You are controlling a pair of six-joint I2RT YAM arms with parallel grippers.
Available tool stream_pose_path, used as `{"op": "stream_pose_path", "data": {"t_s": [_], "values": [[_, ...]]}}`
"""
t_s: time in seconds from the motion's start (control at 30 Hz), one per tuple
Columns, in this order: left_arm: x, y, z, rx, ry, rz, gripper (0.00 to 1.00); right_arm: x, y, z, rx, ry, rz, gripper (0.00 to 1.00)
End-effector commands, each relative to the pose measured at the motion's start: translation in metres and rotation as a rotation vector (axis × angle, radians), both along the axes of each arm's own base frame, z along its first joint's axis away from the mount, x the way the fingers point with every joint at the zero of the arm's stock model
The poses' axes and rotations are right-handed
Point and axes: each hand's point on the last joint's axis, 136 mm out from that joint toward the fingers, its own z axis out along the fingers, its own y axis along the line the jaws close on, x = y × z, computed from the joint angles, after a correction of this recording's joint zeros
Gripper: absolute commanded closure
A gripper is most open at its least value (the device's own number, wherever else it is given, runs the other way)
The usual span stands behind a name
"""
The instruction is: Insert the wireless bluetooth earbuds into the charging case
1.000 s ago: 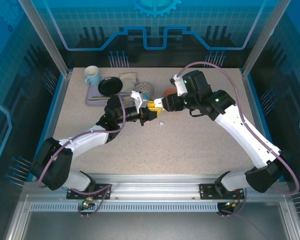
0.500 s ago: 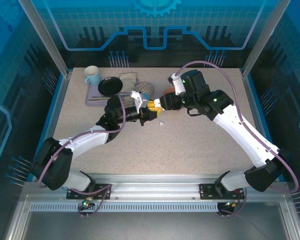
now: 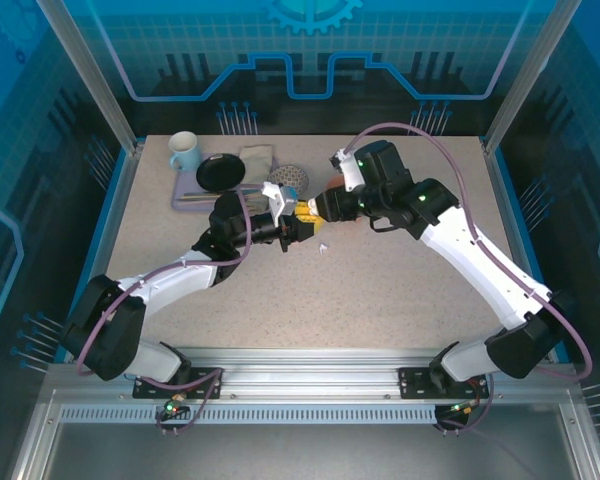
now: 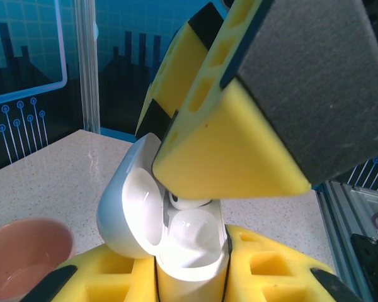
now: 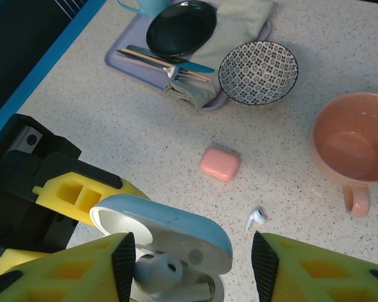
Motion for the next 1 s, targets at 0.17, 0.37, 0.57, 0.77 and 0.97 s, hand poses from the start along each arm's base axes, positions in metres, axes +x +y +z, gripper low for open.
{"op": "stream_pose_path", "data": {"t_s": [0.17, 0.37, 0.57, 0.77, 0.97], "values": [[-0.004, -0.002, 0.033, -0.038, -0.104, -0.01, 1.0, -0.009, -0.016, 0.01, -0.04, -0.022, 0.003, 0.48], [-0.004, -0.002, 0.033, -0.039, -0.106, -0.008, 1.0, -0.012, -0.028, 0.012, -0.047, -0.025, -0.018, 0.49], [-0.005, -0.001, 0.034, -0.041, -0.108, -0.008, 1.0, -0.012, -0.034, 0.01, -0.044, -0.022, -0.03, 0.49], [-0.004, -0.001, 0.033, -0.04, -0.109, -0.007, 1.0, -0.011, -0.032, 0.012, -0.02, -0.027, -0.032, 0.49], [-0.004, -0.002, 0.032, -0.039, -0.105, -0.009, 1.0, -0.009, -0.022, 0.024, 0.023, -0.034, -0.012, 0.49]]}}
